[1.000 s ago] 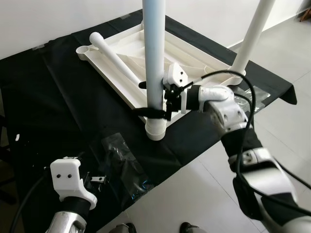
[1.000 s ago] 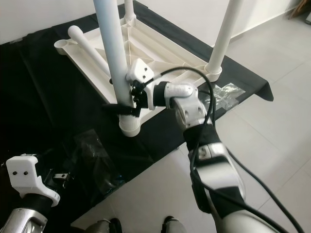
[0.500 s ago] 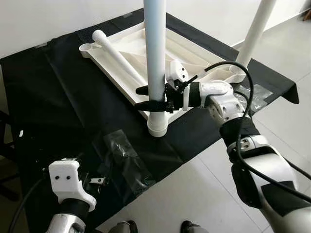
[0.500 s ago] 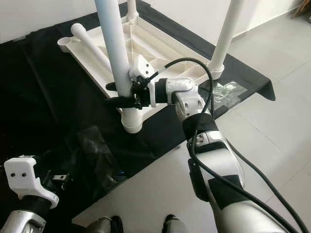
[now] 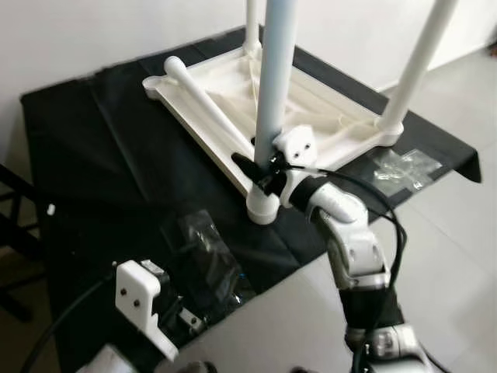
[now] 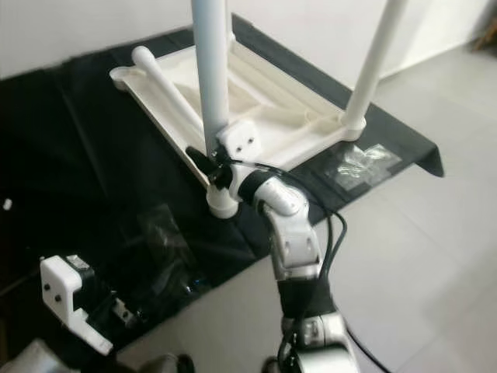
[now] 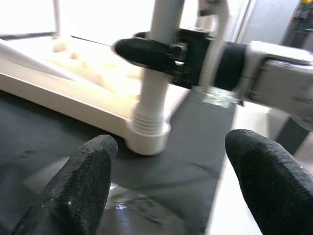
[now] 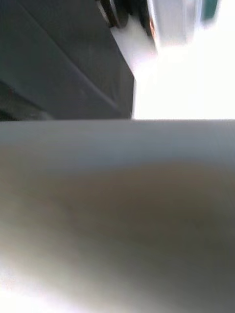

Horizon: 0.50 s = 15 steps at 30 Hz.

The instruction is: Building children table

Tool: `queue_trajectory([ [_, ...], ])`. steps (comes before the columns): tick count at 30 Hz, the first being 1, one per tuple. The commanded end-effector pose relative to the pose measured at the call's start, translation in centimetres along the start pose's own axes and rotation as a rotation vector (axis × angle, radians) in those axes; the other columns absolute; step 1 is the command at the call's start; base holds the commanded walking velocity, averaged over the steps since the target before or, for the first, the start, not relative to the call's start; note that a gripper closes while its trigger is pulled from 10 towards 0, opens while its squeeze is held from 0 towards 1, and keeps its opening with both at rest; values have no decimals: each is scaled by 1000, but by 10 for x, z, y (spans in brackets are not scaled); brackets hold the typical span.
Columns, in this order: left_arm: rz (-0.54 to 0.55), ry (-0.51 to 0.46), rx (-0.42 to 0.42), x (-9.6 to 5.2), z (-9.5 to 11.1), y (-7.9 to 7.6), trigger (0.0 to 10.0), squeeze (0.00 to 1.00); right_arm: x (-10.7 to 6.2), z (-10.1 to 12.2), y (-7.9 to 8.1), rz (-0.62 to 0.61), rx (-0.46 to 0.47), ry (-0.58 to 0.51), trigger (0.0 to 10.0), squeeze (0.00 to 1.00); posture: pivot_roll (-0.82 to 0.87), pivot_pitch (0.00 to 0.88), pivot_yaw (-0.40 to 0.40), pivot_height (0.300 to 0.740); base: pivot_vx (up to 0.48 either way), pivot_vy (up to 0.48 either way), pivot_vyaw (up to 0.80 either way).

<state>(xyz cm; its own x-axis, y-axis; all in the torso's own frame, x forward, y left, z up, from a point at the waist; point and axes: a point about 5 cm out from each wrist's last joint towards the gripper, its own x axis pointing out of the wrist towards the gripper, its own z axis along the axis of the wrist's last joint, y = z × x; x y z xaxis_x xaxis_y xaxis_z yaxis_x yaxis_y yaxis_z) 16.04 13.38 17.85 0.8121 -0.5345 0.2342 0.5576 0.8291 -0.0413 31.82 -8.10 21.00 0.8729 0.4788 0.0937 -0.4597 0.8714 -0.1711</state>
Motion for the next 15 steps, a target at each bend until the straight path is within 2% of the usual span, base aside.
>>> queue_trajectory([
  [1, -6, 35, 31, -4, -6, 5, 10000, 0, -12, -47, 5, -29, 39, 240, 0, 0, 67, 210, 9, 740, 0, 0, 0],
  [4, -14, 39, 25, -5, -6, 6, 10000, 0, -10, -46, 9, -16, 49, 234, 0, 0, 67, 210, 9, 740, 0, 0, 0],
  [5, -24, 3, -16, -6, -5, 5, 10000, 0, -6, -45, 10, 8, 58, 224, 9059, 0, 74, 202, 9, 740, 0, 0, 0],
  [6, -39, -12, -43, -6, -6, 4, 10000, 0, -1, -39, 9, 35, 62, 212, 10000, 0, 70, 202, 11, 740, 0, 0, 0],
  [9, -58, -30, -76, -7, -6, 2, 10000, 0, 6, -28, 5, 71, 85, 184, 10000, 0, 69, 203, 12, 740, 0, 0, 0],
  [11, -84, -37, -109, -7, -7, 2, 10000, 0, 13, -11, -3, 141, 139, 119, 10000, 0, 70, 204, 11, 740, 0, 0, 0],
  [12, -84, -37, -109, -7, -7, 2, 10000, 0, 13, -11, -3, 141, 139, 119, 10000, 0, 70, 204, 11, 740, 0, 0, 0],
  [13, -106, -43, -131, -6, -8, 1, 10000, 0, 16, 0, -10, 236, 152, 85, 10000, 1000, 71, 205, 10, 740, 0, 0, 0],
  [14, -119, -48, -150, -6, -9, 1, 10000, 0, 18, 9, -20, 338, 156, 52, 10000, 1000, 72, 205, 9, 740, 0, 0, 0],
  [15, -119, -48, -150, -6, -9, 1, 10000, 0, 18, 9, -20, 338, 156, 52, 10000, 1000, 72, 205, 9, 740, 0, 0, 0],
])
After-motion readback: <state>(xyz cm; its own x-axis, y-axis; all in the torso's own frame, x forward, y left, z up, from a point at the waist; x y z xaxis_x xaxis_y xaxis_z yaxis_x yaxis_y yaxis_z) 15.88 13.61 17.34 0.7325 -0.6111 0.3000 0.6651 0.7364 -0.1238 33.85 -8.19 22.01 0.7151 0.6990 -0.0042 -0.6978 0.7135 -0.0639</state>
